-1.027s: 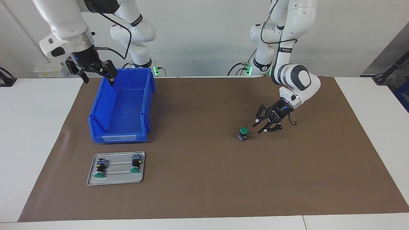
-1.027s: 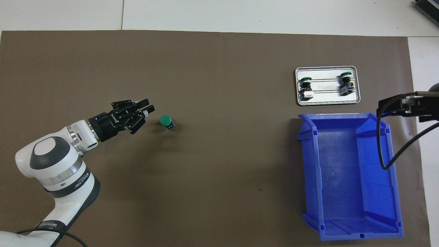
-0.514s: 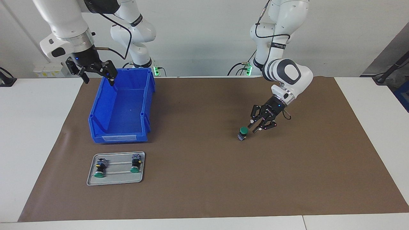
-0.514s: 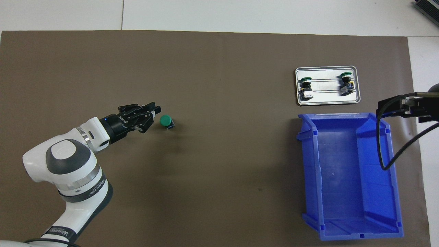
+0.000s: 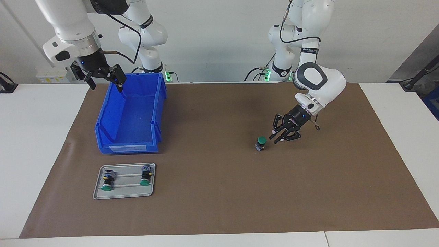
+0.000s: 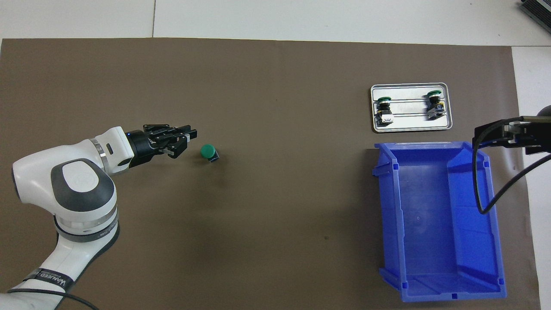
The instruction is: Place and press button with both arms
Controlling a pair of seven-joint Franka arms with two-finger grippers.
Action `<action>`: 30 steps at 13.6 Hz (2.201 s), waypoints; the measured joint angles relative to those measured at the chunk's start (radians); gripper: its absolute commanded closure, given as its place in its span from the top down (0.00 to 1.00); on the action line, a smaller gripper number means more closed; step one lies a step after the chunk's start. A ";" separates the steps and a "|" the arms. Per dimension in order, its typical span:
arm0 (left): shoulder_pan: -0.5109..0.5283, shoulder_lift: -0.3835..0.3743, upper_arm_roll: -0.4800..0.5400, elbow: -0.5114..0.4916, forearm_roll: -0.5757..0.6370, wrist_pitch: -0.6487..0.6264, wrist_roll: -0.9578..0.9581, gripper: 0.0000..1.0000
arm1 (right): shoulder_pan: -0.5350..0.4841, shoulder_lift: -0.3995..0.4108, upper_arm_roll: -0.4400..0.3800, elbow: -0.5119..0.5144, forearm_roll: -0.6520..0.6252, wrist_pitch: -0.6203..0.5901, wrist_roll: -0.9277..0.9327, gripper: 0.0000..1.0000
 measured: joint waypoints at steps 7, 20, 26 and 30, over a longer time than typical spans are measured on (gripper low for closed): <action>0.000 0.030 -0.002 0.079 0.419 -0.074 -0.364 0.00 | 0.000 -0.004 0.000 -0.005 0.000 0.000 0.000 1.00; -0.131 0.108 -0.014 0.246 1.204 -0.194 -1.411 0.00 | -0.003 -0.009 -0.001 -0.018 0.000 0.000 0.001 1.00; -0.185 0.144 -0.013 0.232 1.313 -0.192 -1.529 0.00 | -0.003 -0.011 -0.001 -0.019 0.000 0.000 0.001 1.00; -0.200 0.150 -0.010 0.232 1.352 -0.172 -1.571 0.00 | -0.003 -0.011 -0.001 -0.020 0.000 0.000 0.001 1.00</action>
